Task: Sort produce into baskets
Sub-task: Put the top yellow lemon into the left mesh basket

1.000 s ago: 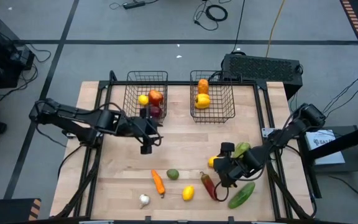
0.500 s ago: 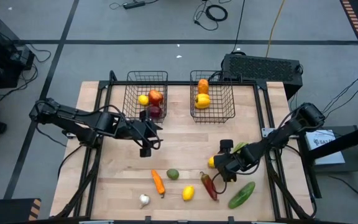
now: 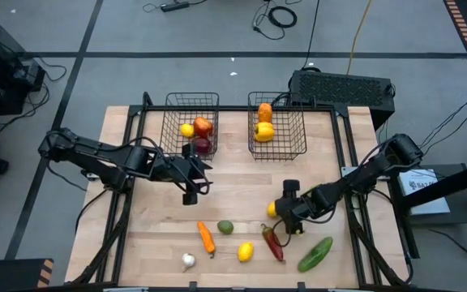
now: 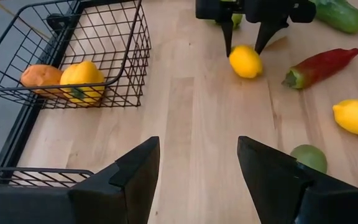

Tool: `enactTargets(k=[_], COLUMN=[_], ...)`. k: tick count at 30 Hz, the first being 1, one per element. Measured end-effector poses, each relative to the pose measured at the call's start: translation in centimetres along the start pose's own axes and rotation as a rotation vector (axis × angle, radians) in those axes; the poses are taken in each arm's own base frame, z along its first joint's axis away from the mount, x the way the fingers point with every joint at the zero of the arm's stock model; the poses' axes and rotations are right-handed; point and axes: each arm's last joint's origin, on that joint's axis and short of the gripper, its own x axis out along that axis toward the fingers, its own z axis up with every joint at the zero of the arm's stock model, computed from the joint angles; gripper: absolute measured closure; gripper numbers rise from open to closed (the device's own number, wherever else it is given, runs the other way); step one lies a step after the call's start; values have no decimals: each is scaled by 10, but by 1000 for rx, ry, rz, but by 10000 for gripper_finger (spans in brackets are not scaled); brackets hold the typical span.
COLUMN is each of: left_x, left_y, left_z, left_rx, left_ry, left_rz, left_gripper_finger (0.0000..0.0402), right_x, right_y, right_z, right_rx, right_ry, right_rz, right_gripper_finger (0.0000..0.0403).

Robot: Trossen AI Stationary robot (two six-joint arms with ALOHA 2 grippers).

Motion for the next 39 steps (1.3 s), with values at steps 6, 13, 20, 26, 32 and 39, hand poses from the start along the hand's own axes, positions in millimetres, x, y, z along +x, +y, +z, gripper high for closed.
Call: enactTargets(k=[6, 13, 20, 26, 32, 39], left_x=[12, 16, 37, 66, 75, 75], left_y=[-3, -4, -25, -42, -48, -45], left_z=[-14, -15, -6, -8, -12, -10], left_rx=[-10, -16, -41, 11, -255, -424], left_ry=[24, 3, -183, -183, -144, -180], left_rz=[1, -16, -223, -196, -125, -44], left_gripper_finger=[178, 178, 178, 171, 111, 46], right_x=[0, -2, -19, -38, -49, -46], right_y=[2, 4, 2, -8, -18, -34], right_z=[5, 11, 46, 79, 99, 102], right_rx=[13, 31, 63, 68, 11, 17], right_ry=[-47, -88, -188, -282, -347, -353], right_rz=[20, 36, 50, 46, 8, -115], right_gripper_finger=[202, 205, 206, 206, 206, 206])
